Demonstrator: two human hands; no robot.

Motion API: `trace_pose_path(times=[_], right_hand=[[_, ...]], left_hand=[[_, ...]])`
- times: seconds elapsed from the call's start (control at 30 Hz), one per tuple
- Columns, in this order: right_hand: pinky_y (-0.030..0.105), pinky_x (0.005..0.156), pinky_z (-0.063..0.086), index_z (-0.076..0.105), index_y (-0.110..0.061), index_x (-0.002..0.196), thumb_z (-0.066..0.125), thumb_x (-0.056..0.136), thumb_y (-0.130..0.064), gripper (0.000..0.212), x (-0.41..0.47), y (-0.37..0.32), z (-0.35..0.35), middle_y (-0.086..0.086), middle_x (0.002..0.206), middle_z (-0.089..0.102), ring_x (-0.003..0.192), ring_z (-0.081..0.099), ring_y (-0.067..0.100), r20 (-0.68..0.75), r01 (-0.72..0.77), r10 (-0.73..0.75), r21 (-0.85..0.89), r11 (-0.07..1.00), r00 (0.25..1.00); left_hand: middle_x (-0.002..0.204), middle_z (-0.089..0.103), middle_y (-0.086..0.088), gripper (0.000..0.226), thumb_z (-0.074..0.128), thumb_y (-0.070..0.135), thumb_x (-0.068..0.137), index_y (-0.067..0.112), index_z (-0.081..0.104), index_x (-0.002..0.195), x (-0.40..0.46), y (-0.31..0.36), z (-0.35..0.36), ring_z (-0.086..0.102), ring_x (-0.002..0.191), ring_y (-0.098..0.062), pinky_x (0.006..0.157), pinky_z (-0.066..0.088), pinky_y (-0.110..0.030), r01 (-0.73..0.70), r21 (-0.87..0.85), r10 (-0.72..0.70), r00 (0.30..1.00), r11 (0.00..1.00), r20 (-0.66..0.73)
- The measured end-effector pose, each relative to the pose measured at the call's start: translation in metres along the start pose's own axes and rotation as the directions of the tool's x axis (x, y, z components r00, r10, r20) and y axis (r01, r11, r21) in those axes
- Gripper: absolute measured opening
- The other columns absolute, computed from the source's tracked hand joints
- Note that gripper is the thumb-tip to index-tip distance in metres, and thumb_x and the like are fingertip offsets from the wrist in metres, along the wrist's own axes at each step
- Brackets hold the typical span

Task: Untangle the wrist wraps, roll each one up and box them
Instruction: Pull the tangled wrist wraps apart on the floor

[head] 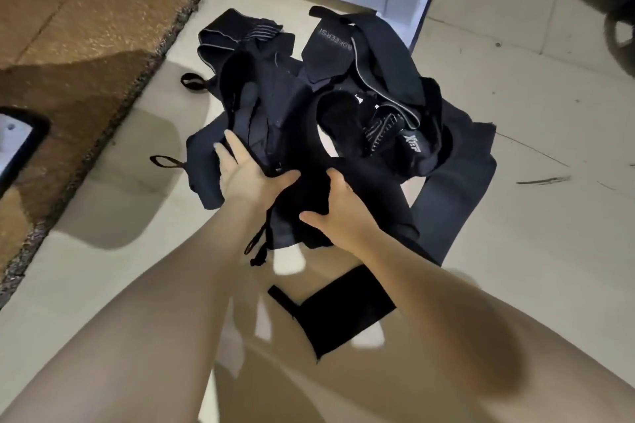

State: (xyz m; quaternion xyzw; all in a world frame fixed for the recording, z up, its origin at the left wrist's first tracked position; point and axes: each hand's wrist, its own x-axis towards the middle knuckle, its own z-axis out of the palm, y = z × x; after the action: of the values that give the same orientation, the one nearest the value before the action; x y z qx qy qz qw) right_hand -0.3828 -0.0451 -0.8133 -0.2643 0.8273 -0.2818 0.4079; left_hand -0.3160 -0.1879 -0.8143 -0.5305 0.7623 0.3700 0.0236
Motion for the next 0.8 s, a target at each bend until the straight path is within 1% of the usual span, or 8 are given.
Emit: trace_pose_path(times=[0.1, 0.2, 0.33, 0.47, 0.53, 0.6, 0.67, 0.8], right_hand=[[0.038, 0.092, 0.046, 0.042, -0.016, 0.134, 0.052, 0.094, -0.015, 0.042, 0.008, 0.007, -0.010, 0.012, 0.120, 0.061, 0.111, 0.057, 0.030, -0.088, -0.039, 0.031, -0.084, 0.996, 0.996], [0.030, 0.084, 0.046, 0.061, -0.018, 0.111, 0.045, 0.094, -0.010, 0.024, 0.008, 0.022, -0.050, 0.005, 0.107, 0.065, 0.094, 0.059, 0.021, -0.276, -0.128, 0.120, -0.011, 0.992, 0.954], [0.015, 0.061, 0.041, 0.057, -0.022, 0.092, 0.041, 0.095, -0.009, 0.021, 0.006, 0.037, -0.114, -0.002, 0.091, 0.058, 0.071, 0.050, 0.010, -0.577, -0.113, 0.362, 0.421, 0.900, 0.732], [0.016, 0.075, 0.036, 0.056, -0.022, 0.093, 0.040, 0.095, -0.006, 0.023, -0.001, 0.046, -0.153, -0.004, 0.100, 0.058, 0.089, 0.052, 0.014, -0.726, -0.011, 0.468, 0.537, 0.844, 0.504], [0.016, 0.076, 0.036, 0.061, -0.020, 0.100, 0.040, 0.095, -0.004, 0.027, -0.012, 0.052, -0.157, -0.004, 0.104, 0.057, 0.091, 0.051, 0.015, -0.707, -0.084, 0.448, 0.487, 0.870, 0.547], [0.023, 0.077, 0.041, 0.063, -0.021, 0.100, 0.040, 0.093, -0.001, 0.032, -0.023, 0.058, -0.151, -0.001, 0.104, 0.058, 0.093, 0.053, 0.021, -0.618, -0.197, 0.422, 0.401, 0.895, 0.663], [0.026, 0.075, 0.043, 0.064, -0.022, 0.098, 0.038, 0.090, 0.003, 0.037, -0.033, 0.062, -0.143, 0.004, 0.104, 0.059, 0.092, 0.054, 0.026, -0.490, -0.303, 0.424, 0.309, 0.901, 0.762], [0.024, 0.078, 0.042, 0.063, -0.016, 0.115, 0.033, 0.088, 0.006, 0.047, -0.050, 0.055, -0.142, 0.012, 0.119, 0.059, 0.094, 0.051, 0.025, -0.359, -0.345, 0.433, 0.286, 0.894, 0.827]], left_hand=[[0.160, -0.014, -0.009, 0.132, 0.084, 0.042, 0.066, 0.021, -0.013, 0.152, 0.006, 0.001, 0.008, 0.006, 0.148, -0.028, 0.117, 0.020, -0.039, -0.055, -0.045, 0.053, 0.997, 0.997, -0.047], [0.159, 0.010, -0.004, 0.126, 0.085, 0.041, 0.065, 0.031, -0.007, 0.152, 0.014, 0.007, 0.013, 0.019, 0.144, -0.029, 0.116, 0.024, -0.046, -0.074, -0.203, 0.091, 0.993, 0.976, 0.075], [0.140, 0.038, -0.005, 0.120, 0.084, 0.043, 0.065, 0.034, 0.002, 0.152, 0.013, 0.025, 0.020, 0.043, 0.129, -0.026, 0.108, 0.038, -0.048, -0.032, -0.261, 0.084, 0.977, 0.965, 0.194], [0.147, 0.026, -0.002, 0.105, 0.073, 0.060, 0.070, 0.034, 0.011, 0.151, -0.001, 0.048, 0.033, 0.029, 0.135, -0.029, 0.110, 0.031, -0.047, -0.135, 0.137, 0.089, 0.948, 0.981, 0.304], [0.142, 0.028, -0.005, 0.084, 0.068, 0.059, 0.076, 0.030, 0.029, 0.144, -0.011, 0.059, 0.039, 0.032, 0.128, -0.031, 0.104, 0.031, -0.045, -0.164, 0.276, 0.089, 0.960, 0.947, 0.264], [0.135, 0.032, -0.007, 0.049, 0.058, 0.050, 0.089, 0.023, 0.050, 0.129, -0.018, 0.064, 0.045, 0.036, 0.121, -0.030, 0.100, 0.033, -0.042, -0.162, 0.389, 0.085, 0.974, 0.907, 0.208], [0.133, 0.033, -0.007, 0.033, 0.047, 0.043, 0.098, 0.022, 0.061, 0.119, -0.025, 0.066, 0.050, 0.036, 0.118, -0.029, 0.100, 0.034, -0.039, -0.184, 0.472, 0.095, 0.974, 0.862, 0.207], [0.135, 0.034, -0.010, 0.031, 0.052, 0.033, 0.097, 0.010, 0.057, 0.119, -0.049, 0.062, 0.058, 0.045, 0.116, -0.030, 0.094, 0.040, -0.036, -0.237, 0.196, 0.179, 0.945, 0.952, 0.273]])
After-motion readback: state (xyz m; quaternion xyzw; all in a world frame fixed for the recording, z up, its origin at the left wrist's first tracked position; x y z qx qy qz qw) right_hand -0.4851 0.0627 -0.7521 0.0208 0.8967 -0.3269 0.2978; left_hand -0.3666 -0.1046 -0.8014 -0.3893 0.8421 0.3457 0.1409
